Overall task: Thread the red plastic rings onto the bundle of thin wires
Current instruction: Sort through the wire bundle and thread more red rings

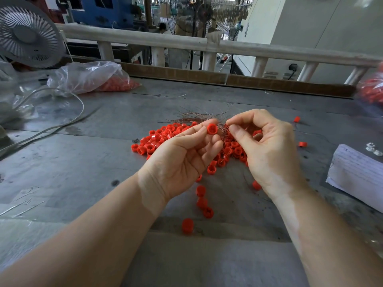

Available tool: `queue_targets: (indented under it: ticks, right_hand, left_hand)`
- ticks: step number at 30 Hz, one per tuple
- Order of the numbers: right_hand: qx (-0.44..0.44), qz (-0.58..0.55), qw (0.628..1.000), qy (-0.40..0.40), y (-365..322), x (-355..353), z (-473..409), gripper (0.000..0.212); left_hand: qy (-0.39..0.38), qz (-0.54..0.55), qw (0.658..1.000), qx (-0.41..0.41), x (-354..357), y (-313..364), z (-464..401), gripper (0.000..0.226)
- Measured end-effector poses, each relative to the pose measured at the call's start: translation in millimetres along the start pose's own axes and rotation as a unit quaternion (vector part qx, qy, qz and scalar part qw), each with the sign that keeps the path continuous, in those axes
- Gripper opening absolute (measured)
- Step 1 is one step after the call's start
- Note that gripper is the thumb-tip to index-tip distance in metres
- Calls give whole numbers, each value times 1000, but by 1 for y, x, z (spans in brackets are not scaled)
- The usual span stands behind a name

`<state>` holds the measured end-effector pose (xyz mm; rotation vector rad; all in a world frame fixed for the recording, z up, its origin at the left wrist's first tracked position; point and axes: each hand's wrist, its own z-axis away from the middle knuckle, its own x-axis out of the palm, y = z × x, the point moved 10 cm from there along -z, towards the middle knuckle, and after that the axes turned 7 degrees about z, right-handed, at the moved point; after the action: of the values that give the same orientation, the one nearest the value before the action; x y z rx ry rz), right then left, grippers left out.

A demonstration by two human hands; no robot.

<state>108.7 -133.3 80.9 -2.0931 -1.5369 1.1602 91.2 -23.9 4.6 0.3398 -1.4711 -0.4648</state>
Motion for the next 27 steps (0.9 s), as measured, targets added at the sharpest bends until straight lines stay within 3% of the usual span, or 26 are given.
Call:
queue_targets:
  ticks: [27]
  right_hand:
    - [4, -53, 997, -49, -4, 11, 2, 22]
  left_hand:
    - [-2, -5, 1000, 8, -2, 2, -2, 22]
